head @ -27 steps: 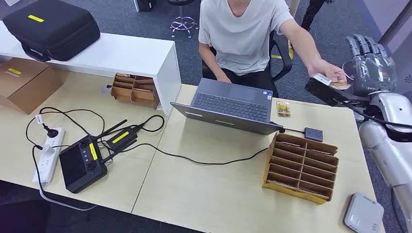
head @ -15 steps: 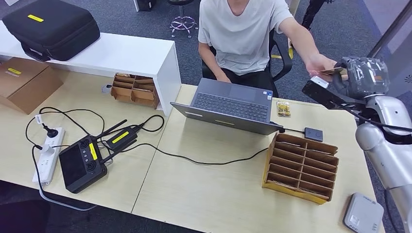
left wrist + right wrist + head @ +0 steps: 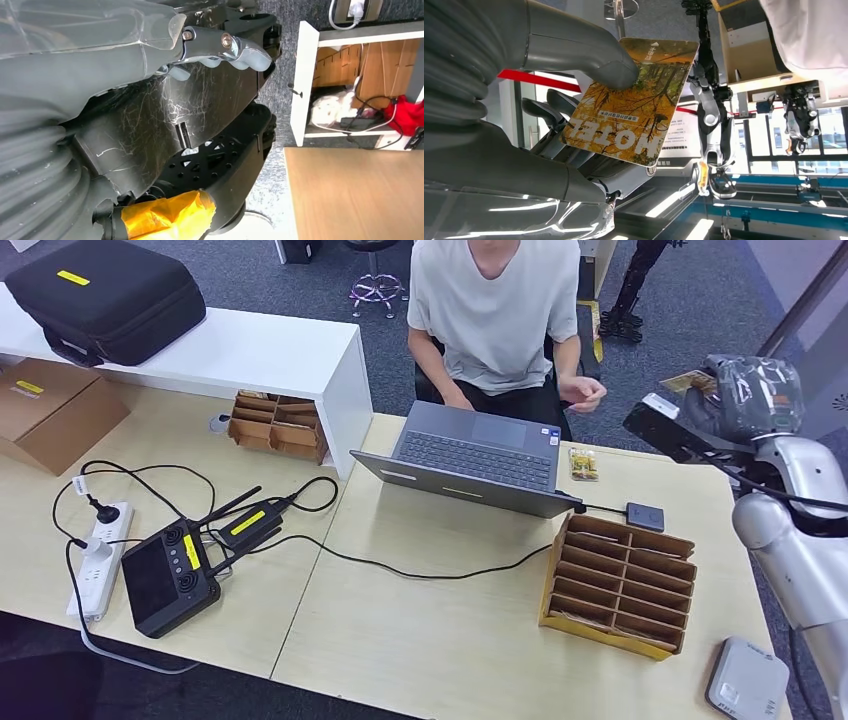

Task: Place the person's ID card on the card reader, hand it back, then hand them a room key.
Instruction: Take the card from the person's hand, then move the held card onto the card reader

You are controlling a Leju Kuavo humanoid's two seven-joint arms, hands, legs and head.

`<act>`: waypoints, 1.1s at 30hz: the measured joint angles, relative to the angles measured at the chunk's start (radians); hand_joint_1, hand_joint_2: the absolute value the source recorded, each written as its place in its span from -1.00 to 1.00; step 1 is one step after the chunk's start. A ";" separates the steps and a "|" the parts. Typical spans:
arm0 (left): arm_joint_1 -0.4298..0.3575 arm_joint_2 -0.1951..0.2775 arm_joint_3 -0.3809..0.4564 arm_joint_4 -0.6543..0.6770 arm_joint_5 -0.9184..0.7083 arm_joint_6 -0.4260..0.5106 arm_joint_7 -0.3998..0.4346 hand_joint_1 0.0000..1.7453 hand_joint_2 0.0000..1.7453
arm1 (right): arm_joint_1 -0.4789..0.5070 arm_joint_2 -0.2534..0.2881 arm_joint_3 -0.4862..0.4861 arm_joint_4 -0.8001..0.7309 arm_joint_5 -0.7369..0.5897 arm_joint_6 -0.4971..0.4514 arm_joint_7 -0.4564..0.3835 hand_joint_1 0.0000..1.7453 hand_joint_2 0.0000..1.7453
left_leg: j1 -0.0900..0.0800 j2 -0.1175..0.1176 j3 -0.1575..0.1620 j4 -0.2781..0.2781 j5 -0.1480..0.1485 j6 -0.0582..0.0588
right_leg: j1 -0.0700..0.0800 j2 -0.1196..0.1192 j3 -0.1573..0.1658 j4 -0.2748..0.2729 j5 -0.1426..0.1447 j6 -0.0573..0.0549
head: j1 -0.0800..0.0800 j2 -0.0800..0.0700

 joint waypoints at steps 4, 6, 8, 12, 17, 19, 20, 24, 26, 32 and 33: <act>-0.020 0.026 -0.057 0.000 0.075 0.038 -0.032 -1.00 1.00 | 0.000 -0.004 0.000 -0.005 -0.007 -0.001 0.000 1.00 1.00 | 0.000 0.000 0.000 0.000 0.000 0.000 | 0.000 0.000 0.000 0.000 0.000 0.000 | 0.000 0.000; -0.033 0.039 -0.089 0.000 0.123 0.052 -0.055 -1.00 1.00 | 0.000 -0.007 0.000 -0.007 -0.011 -0.001 0.000 1.00 1.00 | 0.000 0.000 0.000 0.000 0.000 0.000 | 0.000 0.000 0.000 0.000 0.000 0.000 | 0.000 0.000; -0.047 0.053 -0.122 0.002 0.172 0.057 -0.082 -1.00 1.00 | 0.001 -0.009 0.000 -0.008 -0.012 0.000 0.000 1.00 1.00 | 0.000 0.000 0.000 0.000 0.000 0.000 | 0.000 0.000 0.000 0.000 0.000 0.000 | 0.000 0.000; -0.085 0.084 -0.213 0.007 0.289 0.098 -0.151 -1.00 1.00 | 0.005 -0.019 -0.001 -0.016 -0.022 -0.002 -0.006 1.00 1.00 | 0.000 -0.001 0.000 0.000 0.000 0.000 | 0.000 0.000 0.000 0.000 0.000 0.000 | 0.000 0.000; -0.143 0.120 -0.344 0.006 0.440 0.186 -0.226 -1.00 1.00 | 0.061 -0.072 -0.025 -0.073 -0.066 -0.022 -0.043 1.00 1.00 | 0.000 -0.002 0.000 0.000 0.000 0.000 | 0.000 -0.002 0.001 -0.001 0.000 0.000 | 0.000 0.000; -0.164 0.131 -0.390 0.003 0.496 0.214 -0.257 -1.00 1.00 | 0.122 -0.115 -0.047 -0.123 -0.078 -0.046 -0.062 1.00 1.00 | 0.000 -0.004 0.000 0.000 0.000 0.000 | 0.000 -0.004 0.001 -0.002 0.000 0.000 | 0.000 0.000; -0.173 0.136 -0.411 0.000 0.528 0.228 -0.276 -1.00 1.00 | 0.164 -0.141 -0.063 -0.158 -0.081 -0.060 -0.072 1.00 1.00 | 0.000 -0.005 0.000 0.000 0.000 0.000 | 0.000 -0.005 0.002 -0.002 -0.001 0.001 | 0.000 0.000; -0.220 0.154 -0.507 -0.009 0.701 0.279 -0.383 -1.00 1.00 | 0.413 -0.240 -0.174 -0.338 -0.063 -0.121 -0.118 1.00 1.00 | 0.000 -0.009 0.000 0.000 -0.002 0.002 | 0.000 -0.009 0.004 -0.005 -0.002 0.001 | 0.000 0.000; -0.247 0.162 -0.561 -0.012 0.785 0.293 -0.436 -1.00 1.00 | 0.574 -0.275 -0.257 -0.444 -0.040 -0.149 -0.145 1.00 1.00 | 0.000 -0.011 -0.001 0.000 -0.002 0.003 | 0.000 -0.011 0.005 -0.005 -0.003 0.002 | 0.000 0.000; -0.296 0.178 -0.659 -0.014 0.844 0.305 -0.489 -1.00 1.00 | 1.040 -0.303 -0.501 -0.727 0.043 -0.223 -0.202 1.00 1.00 | 0.000 -0.012 -0.001 -0.001 -0.005 0.002 | 0.000 -0.012 0.004 -0.005 -0.006 0.001 | -0.001 0.000; -0.300 0.179 -0.667 -0.014 0.845 0.306 -0.490 -1.00 1.00 | 1.103 -0.303 -0.528 -0.767 0.060 -0.242 -0.201 1.00 1.00 | 0.000 -0.011 -0.001 -0.001 -0.005 0.001 | 0.000 -0.012 0.004 -0.005 -0.007 0.001 | -0.001 0.000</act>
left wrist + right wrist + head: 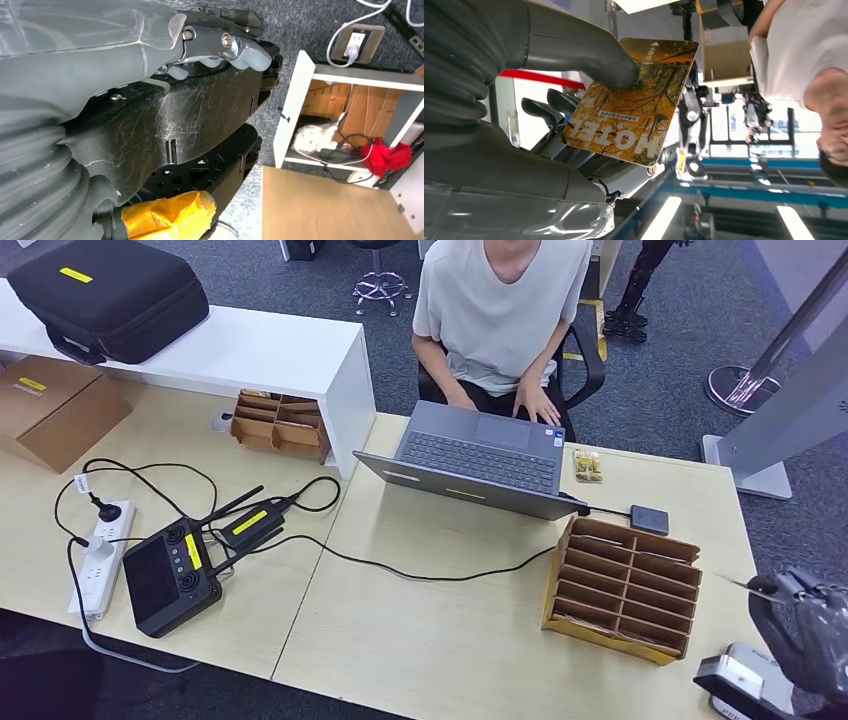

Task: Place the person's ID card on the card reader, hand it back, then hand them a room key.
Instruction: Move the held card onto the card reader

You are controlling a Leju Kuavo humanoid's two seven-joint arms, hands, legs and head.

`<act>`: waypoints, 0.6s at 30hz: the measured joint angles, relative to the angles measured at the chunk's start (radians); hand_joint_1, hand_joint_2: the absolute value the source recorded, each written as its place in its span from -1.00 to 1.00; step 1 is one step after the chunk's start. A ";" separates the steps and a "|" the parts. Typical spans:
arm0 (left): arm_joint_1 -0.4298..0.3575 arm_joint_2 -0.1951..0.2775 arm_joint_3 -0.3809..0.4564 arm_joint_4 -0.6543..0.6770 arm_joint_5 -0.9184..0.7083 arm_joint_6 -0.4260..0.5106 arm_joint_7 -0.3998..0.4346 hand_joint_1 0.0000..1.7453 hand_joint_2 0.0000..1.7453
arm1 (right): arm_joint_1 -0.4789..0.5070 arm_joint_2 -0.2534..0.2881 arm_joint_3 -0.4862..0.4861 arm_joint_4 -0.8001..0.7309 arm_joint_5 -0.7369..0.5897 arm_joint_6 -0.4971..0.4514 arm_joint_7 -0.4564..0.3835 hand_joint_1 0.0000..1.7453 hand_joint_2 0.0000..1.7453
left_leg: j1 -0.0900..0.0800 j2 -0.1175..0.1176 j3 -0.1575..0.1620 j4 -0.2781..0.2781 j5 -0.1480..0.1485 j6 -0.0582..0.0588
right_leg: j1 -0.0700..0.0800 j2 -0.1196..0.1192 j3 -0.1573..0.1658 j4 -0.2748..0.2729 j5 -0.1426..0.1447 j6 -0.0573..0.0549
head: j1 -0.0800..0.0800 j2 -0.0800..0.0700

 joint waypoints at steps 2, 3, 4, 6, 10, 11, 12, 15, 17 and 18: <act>-0.006 0.002 -0.011 0.000 0.000 0.007 0.000 -1.00 1.00 | 0.112 0.000 -0.040 -0.072 0.034 -0.036 0.010 1.00 1.00 | 0.000 0.001 0.000 0.000 0.000 0.000 | 0.000 0.001 0.000 0.000 0.000 0.000 | 0.000 0.000; -0.009 0.002 -0.015 0.000 0.000 0.014 0.001 -1.00 1.00 | 0.156 0.000 -0.054 -0.101 0.049 -0.051 0.019 1.00 1.00 | 0.000 0.002 0.000 0.000 0.000 0.000 | 0.000 0.002 0.000 0.000 -0.001 0.000 | 0.000 0.000; -0.012 0.002 -0.019 0.000 0.000 0.022 0.002 -1.00 1.00 | 0.190 0.001 -0.062 -0.126 0.061 -0.062 0.027 1.00 1.00 | 0.000 0.003 0.001 -0.001 0.000 0.000 | 0.000 0.003 0.000 0.000 0.000 0.000 | 0.000 0.000; -0.015 0.002 -0.024 0.000 0.000 0.036 0.005 -1.00 1.00 | 0.238 0.001 -0.071 -0.161 0.077 -0.078 0.041 1.00 1.00 | 0.000 0.006 0.002 -0.001 0.000 0.000 | 0.000 0.005 0.000 0.000 0.000 -0.001 | 0.000 0.000; -0.022 0.002 -0.032 0.000 0.000 0.049 0.009 -1.00 1.00 | 0.293 0.001 -0.074 -0.200 0.096 -0.085 0.059 1.00 1.00 | 0.000 0.007 0.003 -0.001 0.000 0.000 | 0.000 0.007 0.000 0.000 0.000 -0.001 | 0.000 0.000; -0.024 0.002 -0.035 0.000 0.000 0.056 0.014 -1.00 1.00 | 0.299 0.002 -0.074 -0.203 0.104 -0.086 0.066 1.00 1.00 | 0.000 0.007 0.003 -0.001 0.000 0.000 | 0.000 0.007 0.000 0.000 0.000 -0.001 | 0.000 0.000; -0.025 0.002 -0.036 -0.001 0.000 0.063 0.021 -1.00 1.00 | 0.303 0.003 -0.072 -0.204 0.113 -0.087 0.074 1.00 1.00 | 0.000 0.008 0.004 -0.001 0.000 0.000 | 0.000 0.007 0.000 0.000 0.000 -0.001 | 0.000 0.000; -0.028 0.002 -0.037 -0.007 0.000 0.083 0.037 -1.00 1.00 | 0.308 0.012 -0.061 -0.196 0.134 -0.089 0.093 1.00 1.00 | 0.000 0.008 0.004 -0.001 0.000 0.000 | 0.000 0.007 0.001 0.000 0.000 -0.001 | 0.000 0.000; -0.028 0.002 -0.038 -0.010 0.000 0.089 0.038 -1.00 1.00 | 0.308 0.019 -0.051 -0.185 0.141 -0.091 0.099 1.00 1.00 | 0.000 0.008 0.004 -0.001 0.000 0.000 | 0.000 0.008 0.001 0.000 0.000 -0.001 | 0.000 0.000; -0.029 0.002 -0.038 -0.010 0.000 0.090 0.038 -1.00 1.00 | 0.307 0.021 -0.046 -0.180 0.142 -0.092 0.101 1.00 1.00 | 0.000 0.008 0.004 -0.001 0.000 0.000 | 0.000 0.008 0.001 0.000 0.000 -0.001 | 0.000 0.000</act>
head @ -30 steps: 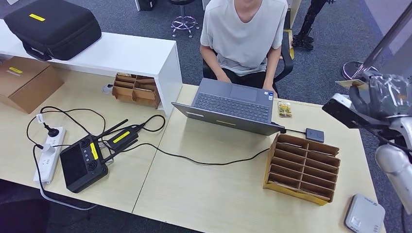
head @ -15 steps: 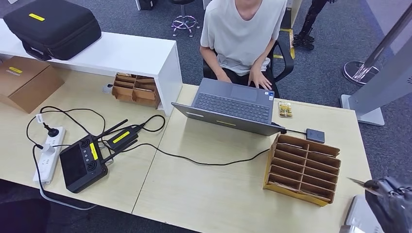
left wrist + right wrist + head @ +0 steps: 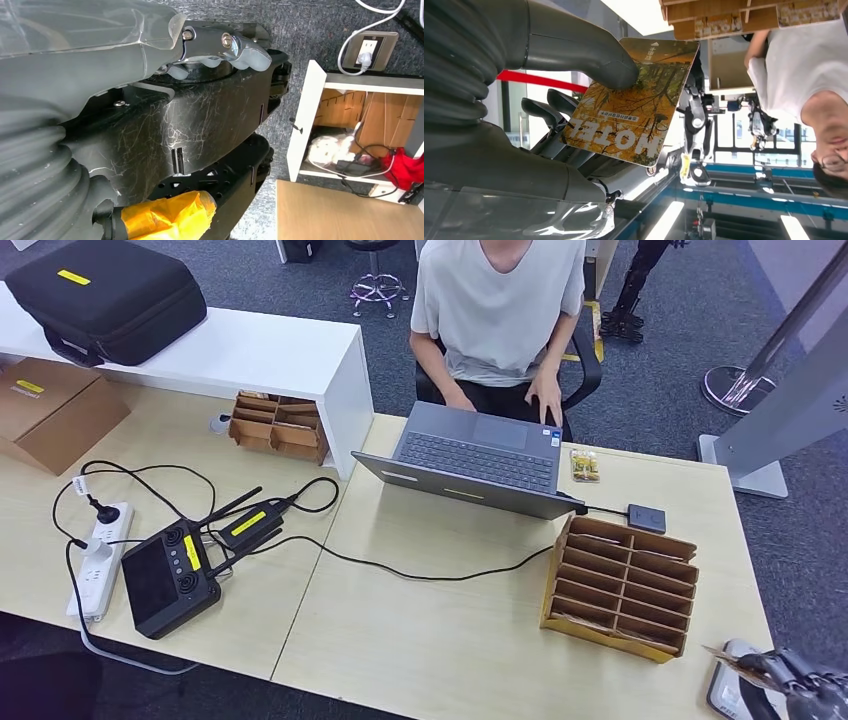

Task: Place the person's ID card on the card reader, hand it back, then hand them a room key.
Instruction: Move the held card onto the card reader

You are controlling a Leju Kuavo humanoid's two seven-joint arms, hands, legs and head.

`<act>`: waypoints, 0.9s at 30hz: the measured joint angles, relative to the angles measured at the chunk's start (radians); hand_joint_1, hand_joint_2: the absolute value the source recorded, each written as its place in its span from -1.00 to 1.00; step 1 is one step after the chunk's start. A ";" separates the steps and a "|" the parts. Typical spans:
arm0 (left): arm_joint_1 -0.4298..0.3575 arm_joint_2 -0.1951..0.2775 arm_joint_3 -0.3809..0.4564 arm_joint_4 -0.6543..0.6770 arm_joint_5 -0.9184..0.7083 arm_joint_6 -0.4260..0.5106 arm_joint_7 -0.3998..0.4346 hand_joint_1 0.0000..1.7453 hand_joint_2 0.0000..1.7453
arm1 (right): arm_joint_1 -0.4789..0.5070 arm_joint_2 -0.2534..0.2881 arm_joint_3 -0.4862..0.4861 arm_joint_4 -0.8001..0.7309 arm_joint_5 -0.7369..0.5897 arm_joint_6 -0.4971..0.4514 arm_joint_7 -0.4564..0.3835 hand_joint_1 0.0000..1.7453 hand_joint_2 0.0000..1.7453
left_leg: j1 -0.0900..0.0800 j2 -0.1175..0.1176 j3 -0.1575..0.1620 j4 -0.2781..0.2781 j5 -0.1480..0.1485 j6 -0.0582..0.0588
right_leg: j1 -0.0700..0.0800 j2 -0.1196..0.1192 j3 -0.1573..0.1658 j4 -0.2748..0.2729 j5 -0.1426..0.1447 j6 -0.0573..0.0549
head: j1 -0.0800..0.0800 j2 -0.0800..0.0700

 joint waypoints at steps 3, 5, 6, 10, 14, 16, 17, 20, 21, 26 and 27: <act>0.000 0.000 0.000 -0.001 0.000 0.001 0.000 -1.00 1.00 | -0.001 0.004 0.012 0.013 0.002 -0.004 0.006 1.00 1.00 | 0.000 0.000 0.000 0.000 0.000 0.000 | 0.000 0.000 0.000 0.000 0.000 0.000 | 0.000 0.000; -0.001 0.000 -0.001 -0.002 0.000 0.001 0.001 -1.00 1.00 | -0.007 0.007 0.021 0.026 0.009 -0.006 0.021 1.00 1.00 | 0.000 0.000 0.000 0.000 0.000 0.000 | 0.000 0.000 0.000 0.000 0.000 0.000 | 0.000 0.000; -0.001 0.000 -0.001 -0.003 0.000 0.002 0.002 -1.00 1.00 | -0.012 0.009 0.027 0.038 0.017 -0.008 0.032 1.00 1.00 | 0.000 0.000 0.000 0.000 0.000 0.000 | 0.000 0.000 0.000 0.000 0.000 0.000 | 0.000 0.000; -0.002 0.001 -0.002 -0.004 0.000 0.003 0.004 -1.00 1.00 | -0.033 0.020 0.049 0.097 0.056 -0.028 0.071 1.00 1.00 | 0.000 0.000 0.000 0.000 0.000 0.000 | 0.000 0.000 0.000 0.000 0.000 0.000 | 0.000 0.000; -0.002 0.002 -0.002 -0.006 0.000 0.003 0.006 -1.00 1.00 | -0.046 0.028 0.053 0.155 0.083 -0.059 0.116 1.00 1.00 | 0.000 0.000 0.000 0.000 0.000 0.000 | 0.000 0.000 0.000 0.000 0.000 0.000 | 0.000 0.000; -0.002 0.002 -0.002 -0.007 0.000 0.003 0.006 -1.00 1.00 | -0.047 0.030 0.038 0.186 0.081 -0.069 0.130 1.00 1.00 | 0.000 0.000 0.000 0.000 0.000 0.000 | 0.000 0.000 0.000 0.000 0.000 0.000 | 0.000 0.000; -0.002 0.002 -0.002 -0.007 0.000 0.003 0.006 -1.00 1.00 | -0.047 0.031 0.024 0.203 0.077 -0.071 0.133 1.00 1.00 | 0.000 0.000 0.000 0.000 0.000 0.000 | 0.000 0.000 0.000 0.000 0.000 0.000 | 0.000 0.000; -0.004 0.003 -0.005 -0.007 0.001 0.002 0.006 -1.00 1.00 | -0.042 0.039 -0.054 0.251 0.057 -0.066 0.104 1.00 1.00 | 0.000 0.000 0.000 0.000 0.000 0.000 | 0.000 0.000 -0.001 0.000 0.000 0.000 | 0.000 0.000; -0.005 0.003 -0.007 -0.007 0.001 0.002 0.006 -1.00 1.00 | -0.040 0.045 -0.089 0.266 0.051 -0.061 0.084 1.00 1.00 | 0.000 0.000 0.000 0.000 0.000 0.000 | 0.000 0.000 -0.001 0.000 0.000 0.000 | 0.000 0.000; -0.008 0.006 -0.013 -0.009 0.001 0.001 0.006 -1.00 1.00 | -0.028 0.085 -0.232 0.312 0.042 -0.032 0.015 1.00 1.00 | 0.000 0.000 0.000 0.000 0.000 0.000 | 0.000 0.000 -0.001 0.000 0.000 0.000 | 0.000 0.000; -0.008 0.006 -0.013 -0.009 0.001 0.001 0.006 -1.00 1.00 | -0.025 0.094 -0.252 0.317 0.044 -0.028 0.009 1.00 1.00 | 0.000 0.000 0.000 0.000 0.000 0.000 | 0.000 0.000 -0.001 0.000 0.000 0.000 | 0.000 0.000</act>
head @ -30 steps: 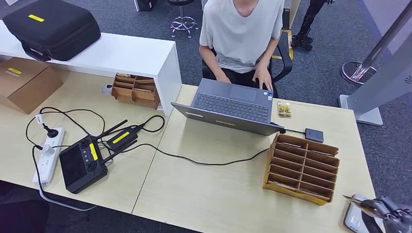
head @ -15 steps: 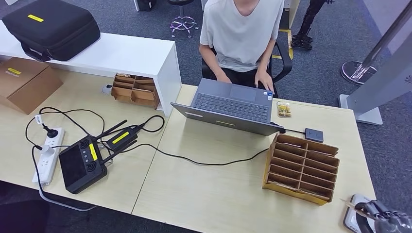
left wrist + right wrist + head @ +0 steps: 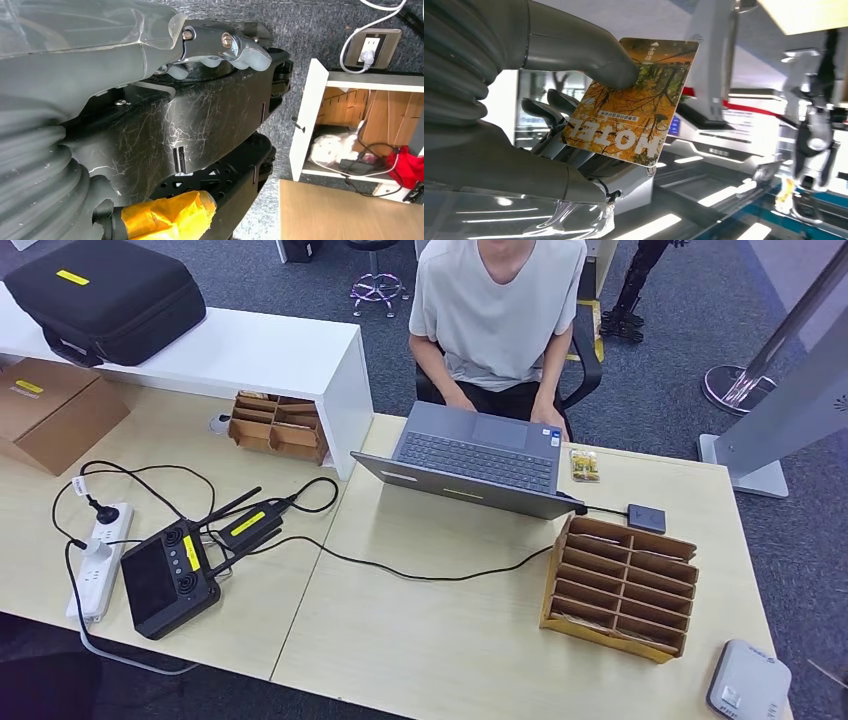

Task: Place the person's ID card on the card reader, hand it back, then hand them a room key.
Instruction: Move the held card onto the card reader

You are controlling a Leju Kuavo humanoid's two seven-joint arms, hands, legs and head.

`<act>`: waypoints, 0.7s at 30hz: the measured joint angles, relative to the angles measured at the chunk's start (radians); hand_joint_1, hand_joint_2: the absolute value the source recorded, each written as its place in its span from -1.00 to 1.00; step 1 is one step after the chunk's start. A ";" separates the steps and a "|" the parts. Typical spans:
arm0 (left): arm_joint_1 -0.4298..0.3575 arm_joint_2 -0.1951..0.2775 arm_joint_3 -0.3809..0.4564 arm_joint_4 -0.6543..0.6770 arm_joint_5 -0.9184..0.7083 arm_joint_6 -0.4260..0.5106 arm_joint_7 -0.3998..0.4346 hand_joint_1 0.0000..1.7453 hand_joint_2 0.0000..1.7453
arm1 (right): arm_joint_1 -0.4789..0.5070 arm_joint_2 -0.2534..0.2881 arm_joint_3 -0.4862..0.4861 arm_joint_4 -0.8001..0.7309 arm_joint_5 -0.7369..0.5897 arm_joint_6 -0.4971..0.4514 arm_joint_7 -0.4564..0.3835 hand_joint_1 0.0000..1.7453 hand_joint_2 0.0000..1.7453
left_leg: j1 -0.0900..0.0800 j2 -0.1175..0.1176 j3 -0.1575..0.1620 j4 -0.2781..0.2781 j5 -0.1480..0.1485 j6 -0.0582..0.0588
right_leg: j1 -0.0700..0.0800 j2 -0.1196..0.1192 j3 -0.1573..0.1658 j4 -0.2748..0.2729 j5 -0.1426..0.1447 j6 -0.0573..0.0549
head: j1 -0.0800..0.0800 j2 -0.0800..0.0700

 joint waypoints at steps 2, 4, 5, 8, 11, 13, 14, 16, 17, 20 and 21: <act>0.000 0.000 0.000 0.000 0.000 0.000 0.000 -1.00 1.00 | 0.004 0.015 -0.031 0.008 0.006 0.005 -0.008 1.00 1.00 | 0.000 0.000 0.000 0.000 0.000 0.000 | 0.000 0.000 0.000 0.000 0.000 0.000 | 0.000 0.000; -0.001 0.000 -0.001 0.000 0.000 0.000 0.000 -1.00 1.00 | 0.006 0.030 -0.055 0.016 0.014 0.014 -0.020 1.00 1.00 | 0.000 0.000 0.000 0.000 0.000 0.000 | 0.000 0.000 -0.001 0.000 0.000 0.000 | 0.000 0.000; -0.001 0.000 -0.001 0.000 0.000 0.000 0.000 -1.00 1.00 | 0.006 0.039 -0.066 0.019 0.019 0.021 -0.030 1.00 1.00 | 0.000 0.000 0.000 0.000 0.000 0.000 | 0.000 0.000 -0.001 0.000 0.000 0.000 | 0.000 0.000; -0.001 0.000 -0.001 0.000 0.000 0.001 0.000 -1.00 1.00 | 0.005 0.074 -0.093 0.029 0.033 0.036 -0.060 1.00 1.00 | 0.000 0.000 0.000 0.000 0.000 0.000 | 0.000 0.000 -0.001 0.000 0.000 0.000 | 0.000 0.000; -0.001 0.000 -0.001 0.000 0.000 0.001 0.000 -1.00 1.00 | 0.005 0.102 -0.109 0.039 0.036 0.039 -0.070 1.00 1.00 | 0.000 0.001 0.000 0.000 0.000 0.000 | 0.000 0.000 0.000 0.000 0.000 0.000 | 0.000 0.000; -0.001 0.000 -0.002 0.000 0.000 0.001 0.000 -1.00 1.00 | 0.005 0.115 -0.117 0.045 0.039 0.041 -0.074 1.00 1.00 | 0.000 0.001 0.000 0.000 0.000 0.000 | 0.000 0.001 0.000 0.000 0.000 0.000 | 0.000 0.000; -0.001 0.000 -0.002 0.000 0.000 0.002 0.000 -1.00 1.00 | 0.005 0.121 -0.119 0.048 0.041 0.042 -0.077 1.00 1.00 | 0.000 0.001 0.000 0.000 0.000 0.000 | 0.000 0.001 0.000 0.000 0.000 0.000 | 0.000 0.000; -0.001 0.000 -0.002 -0.001 0.000 0.002 0.000 -1.00 1.00 | 0.004 0.134 -0.121 0.056 0.045 0.046 -0.085 1.00 1.00 | 0.000 0.001 0.000 0.000 0.000 0.000 | 0.000 0.000 0.000 0.000 0.000 0.000 | 0.000 0.000; -0.001 0.000 -0.002 -0.001 0.000 0.003 0.000 -1.00 1.00 | 0.003 0.141 -0.120 0.060 0.046 0.048 -0.089 1.00 1.00 | 0.000 0.001 0.000 0.000 0.000 0.000 | 0.000 0.000 0.000 0.000 0.000 0.000 | 0.000 0.000; -0.001 0.000 -0.002 -0.003 0.000 0.007 0.001 -1.00 1.00 | -0.001 0.167 -0.114 0.083 0.048 0.052 -0.094 1.00 1.00 | 0.000 0.001 0.000 0.000 0.000 0.000 | 0.000 0.000 0.000 0.000 0.000 0.000 | 0.000 0.000; -0.001 0.001 -0.002 -0.004 0.000 0.008 0.002 -1.00 1.00 | -0.002 0.177 -0.109 0.095 0.050 0.051 -0.094 1.00 1.00 | 0.000 0.001 0.000 0.000 0.000 0.000 | 0.000 0.000 0.000 0.000 0.000 0.000 | 0.000 0.000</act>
